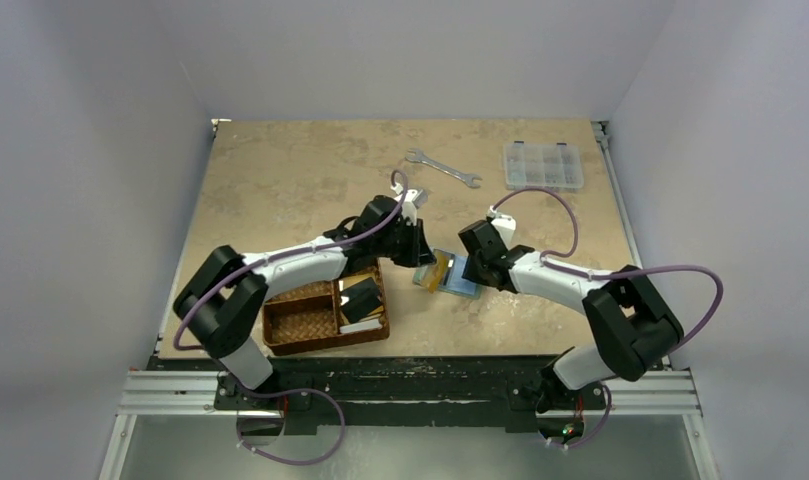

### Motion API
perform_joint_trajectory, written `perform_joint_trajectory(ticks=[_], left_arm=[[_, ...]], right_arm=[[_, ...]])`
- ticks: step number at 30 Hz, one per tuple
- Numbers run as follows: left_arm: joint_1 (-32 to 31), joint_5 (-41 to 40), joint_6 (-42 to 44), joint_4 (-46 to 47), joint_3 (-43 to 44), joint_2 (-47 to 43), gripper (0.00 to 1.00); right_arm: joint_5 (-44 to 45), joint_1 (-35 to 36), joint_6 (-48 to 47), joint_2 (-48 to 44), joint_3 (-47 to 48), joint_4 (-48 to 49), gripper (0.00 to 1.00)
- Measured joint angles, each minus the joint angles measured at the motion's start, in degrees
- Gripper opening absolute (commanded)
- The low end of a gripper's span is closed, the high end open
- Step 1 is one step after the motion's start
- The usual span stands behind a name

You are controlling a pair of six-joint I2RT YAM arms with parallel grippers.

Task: Put the credit cards into the card holder
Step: Insert the credit card into the card holder.

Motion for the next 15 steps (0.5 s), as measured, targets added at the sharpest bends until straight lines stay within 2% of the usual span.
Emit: perform_joint_trajectory(ticks=[7,11,15], left_arm=[[0.0,2.7,0.0,0.8,3.7,8.7,0.00],[0.0,3.0,0.4,-0.7,7.1,11.5,0.00],[0.0,3.0,1.2,-2.0,9.7,13.6,0.00]], right_arm=[[-1.3,0.0,-1.3,-1.2,-1.5,2.7,0.53],[-2.4,0.0,-1.5,-1.9,-2.4,4.3,0.57],[-2.8,0.0,-1.5,-2.3,-2.7,4.9,0.56]])
